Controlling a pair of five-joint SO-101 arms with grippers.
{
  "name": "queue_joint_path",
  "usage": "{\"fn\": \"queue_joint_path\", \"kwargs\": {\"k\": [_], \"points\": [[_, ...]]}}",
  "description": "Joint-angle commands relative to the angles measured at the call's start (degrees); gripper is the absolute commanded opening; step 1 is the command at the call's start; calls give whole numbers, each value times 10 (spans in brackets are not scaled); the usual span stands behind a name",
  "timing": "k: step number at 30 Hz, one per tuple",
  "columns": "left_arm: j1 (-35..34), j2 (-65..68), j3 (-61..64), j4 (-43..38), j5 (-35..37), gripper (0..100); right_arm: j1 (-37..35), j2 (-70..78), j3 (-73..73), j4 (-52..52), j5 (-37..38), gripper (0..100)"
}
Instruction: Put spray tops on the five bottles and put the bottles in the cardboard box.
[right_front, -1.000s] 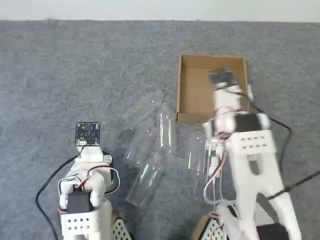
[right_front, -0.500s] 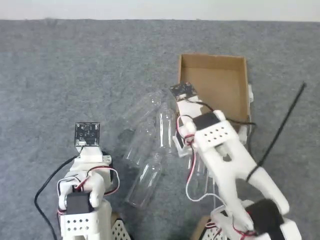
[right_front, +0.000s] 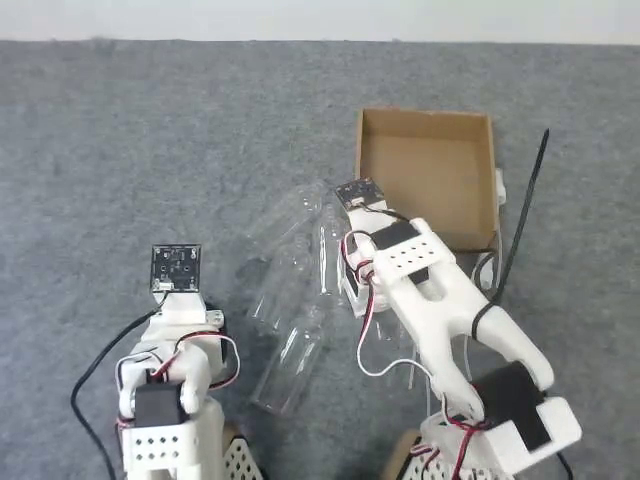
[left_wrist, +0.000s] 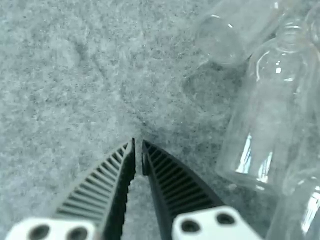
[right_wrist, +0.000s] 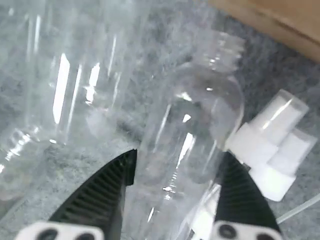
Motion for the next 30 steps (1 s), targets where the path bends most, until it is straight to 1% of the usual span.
{"fn": "queue_joint_path", "kwargs": {"k": [1, 5, 9, 13, 16, 19, 22, 26, 28, 30], "points": [[2, -9, -4, 4, 0, 17, -3, -6, -26, -4, -2, 113], [2, -9, -4, 4, 0, 17, 15, -63, -32, 29, 8, 105], [2, -9, -4, 4, 0, 17, 66, -153, -40, 71, 63, 105], [2, -9, -4, 4, 0, 17, 124, -234, -84, 162, 108, 105], [2, -9, -4, 4, 0, 17, 186, -272, -135, 233, 166, 105], [2, -9, -4, 4, 0, 17, 285, -276, -184, 269, 233, 106], [2, -9, -4, 4, 0, 17, 400, -263, -201, 256, 305, 107], [2, -9, -4, 4, 0, 17, 528, -213, -200, 187, 376, 107], [2, -9, -4, 4, 0, 17, 574, -169, -200, 137, 401, 108], [2, -9, -4, 4, 0, 17, 596, -116, -196, 88, 418, 108]]}}
